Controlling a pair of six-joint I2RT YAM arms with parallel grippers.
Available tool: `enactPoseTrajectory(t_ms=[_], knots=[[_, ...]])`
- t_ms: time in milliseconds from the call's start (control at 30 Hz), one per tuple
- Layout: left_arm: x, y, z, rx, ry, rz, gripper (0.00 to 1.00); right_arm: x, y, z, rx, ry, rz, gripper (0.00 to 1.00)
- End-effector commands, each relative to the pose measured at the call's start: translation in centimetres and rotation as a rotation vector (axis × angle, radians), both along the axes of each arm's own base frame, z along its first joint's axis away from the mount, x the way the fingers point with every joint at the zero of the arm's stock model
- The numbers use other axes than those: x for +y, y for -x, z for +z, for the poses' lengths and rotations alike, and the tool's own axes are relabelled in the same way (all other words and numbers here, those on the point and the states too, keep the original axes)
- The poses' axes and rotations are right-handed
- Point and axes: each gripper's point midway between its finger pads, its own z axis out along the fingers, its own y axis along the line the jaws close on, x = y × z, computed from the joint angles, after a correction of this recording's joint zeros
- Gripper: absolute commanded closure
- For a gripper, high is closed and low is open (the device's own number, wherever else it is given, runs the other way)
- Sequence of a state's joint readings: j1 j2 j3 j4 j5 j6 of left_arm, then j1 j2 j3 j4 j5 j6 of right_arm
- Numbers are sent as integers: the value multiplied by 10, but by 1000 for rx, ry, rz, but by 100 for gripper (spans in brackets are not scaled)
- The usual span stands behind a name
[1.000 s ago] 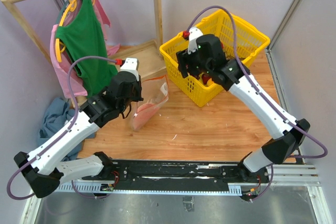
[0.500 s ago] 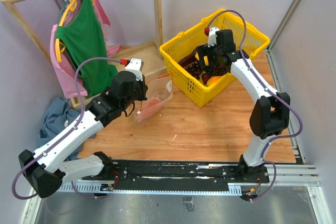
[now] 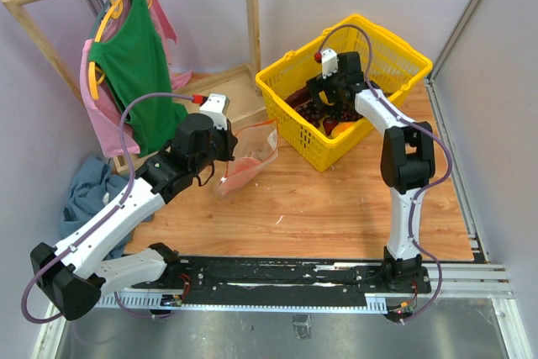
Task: Place the food in the zip-top bag and seal the zipper
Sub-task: Pick up the fake fruit from the bin.
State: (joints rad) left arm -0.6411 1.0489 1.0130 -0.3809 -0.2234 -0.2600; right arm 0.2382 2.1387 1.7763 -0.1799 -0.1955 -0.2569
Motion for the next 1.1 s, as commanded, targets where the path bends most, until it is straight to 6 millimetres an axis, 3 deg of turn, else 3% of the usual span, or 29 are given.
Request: enactPoseTrajectory(t_ms=[0,167,300,467,767,1067], knots=[[-3,-1,10,-44,18,-36,100,-11,-27,8,-73,3,5,2],[-3,0,9,-48,17,-44,100,-6,-28,-18,-23,-11,33,1],[-3,1,9,-51,20,-47,100,-5,-24,-22,0,-21,31,17],[-3,3,12,-59,31,-56,100,-5,-12,12,-59,-44,46,45],[0,5,13,-73,36,-55,100,-9,19,75,-134,-104,16,63],[2,7,13,-85,37,-58,100,-11,57,112,-163,-172,-1,71]])
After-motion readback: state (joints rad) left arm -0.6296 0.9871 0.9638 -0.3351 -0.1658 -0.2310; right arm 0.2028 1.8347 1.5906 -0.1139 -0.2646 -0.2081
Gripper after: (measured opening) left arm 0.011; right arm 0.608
